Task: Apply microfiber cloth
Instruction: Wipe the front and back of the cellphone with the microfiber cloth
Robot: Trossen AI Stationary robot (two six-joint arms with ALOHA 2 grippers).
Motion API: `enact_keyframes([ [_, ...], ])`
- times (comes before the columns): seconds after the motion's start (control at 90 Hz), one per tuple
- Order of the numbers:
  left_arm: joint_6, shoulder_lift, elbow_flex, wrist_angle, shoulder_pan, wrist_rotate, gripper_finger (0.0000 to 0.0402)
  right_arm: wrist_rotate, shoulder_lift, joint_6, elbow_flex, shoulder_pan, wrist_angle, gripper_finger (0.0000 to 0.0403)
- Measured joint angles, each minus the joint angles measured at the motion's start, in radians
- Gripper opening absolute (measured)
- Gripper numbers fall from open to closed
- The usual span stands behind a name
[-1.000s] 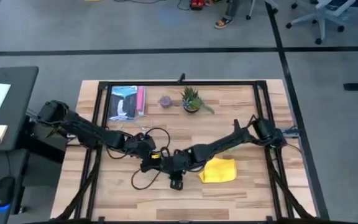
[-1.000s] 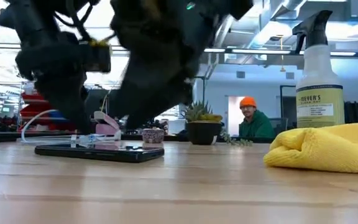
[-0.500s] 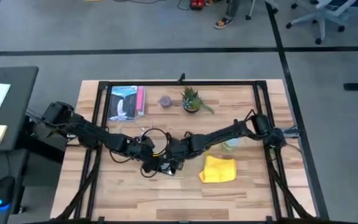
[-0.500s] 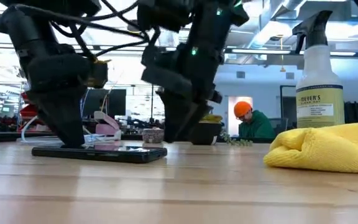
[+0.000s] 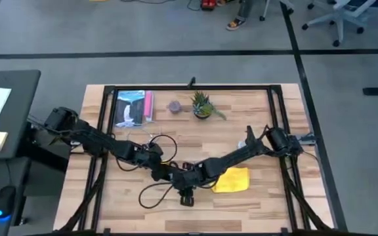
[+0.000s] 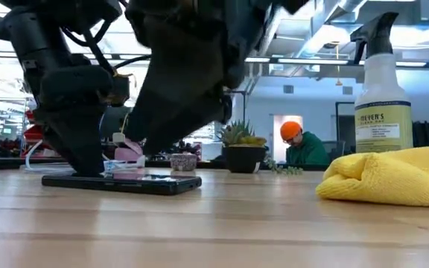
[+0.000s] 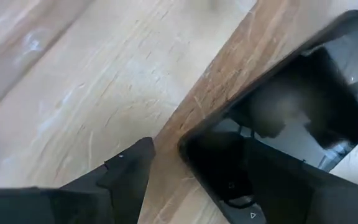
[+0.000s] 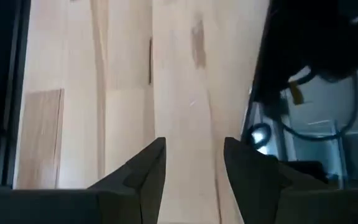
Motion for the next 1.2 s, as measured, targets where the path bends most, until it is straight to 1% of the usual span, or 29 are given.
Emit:
enact_keyframes([
  [0.056, -0.003, 0.000, -0.001, 0.000, 0.001, -0.004, 0.0233, -0.035, 0.014, 0.003, -0.005, -0.010, -0.025, 0.0150],
  [0.144, -0.010, 0.000, -0.001, -0.008, 0.001, -0.009, 0.0233, -0.102, 0.042, 0.004, 0.000, -0.025, 0.039, 0.0150],
  [0.211, -0.018, 0.000, -0.001, -0.011, 0.001, -0.010, 0.0233, -0.120, 0.051, 0.007, -0.001, -0.035, 0.043, 0.0150],
  [0.311, -0.035, 0.000, -0.001, -0.020, -0.003, -0.008, 0.0233, -0.104, 0.055, 0.019, 0.001, -0.042, 0.032, 0.0150],
  [0.389, -0.050, 0.000, -0.001, -0.020, -0.013, 0.011, 0.0233, -0.046, 0.044, 0.026, 0.001, -0.042, -0.010, 0.0150],
  [0.611, -0.094, 0.000, -0.001, 0.003, -0.053, 0.024, 0.0233, 0.208, -0.003, 0.057, -0.002, -0.064, -0.203, 0.0150],
  [0.733, -0.101, 0.000, -0.002, 0.046, -0.065, 0.028, 0.0233, 0.318, -0.009, 0.102, -0.002, -0.079, -0.265, 0.0150],
  [1.011, -0.100, 0.001, -0.003, 0.197, -0.085, 0.041, 0.0233, 0.420, -0.009, 0.131, -0.002, -0.093, -0.278, 0.0150],
  [1.2, -0.068, -0.007, -0.002, 0.230, -0.091, 0.039, 0.0233, 0.438, -0.009, 0.128, -0.002, -0.110, -0.275, 0.0150],
])
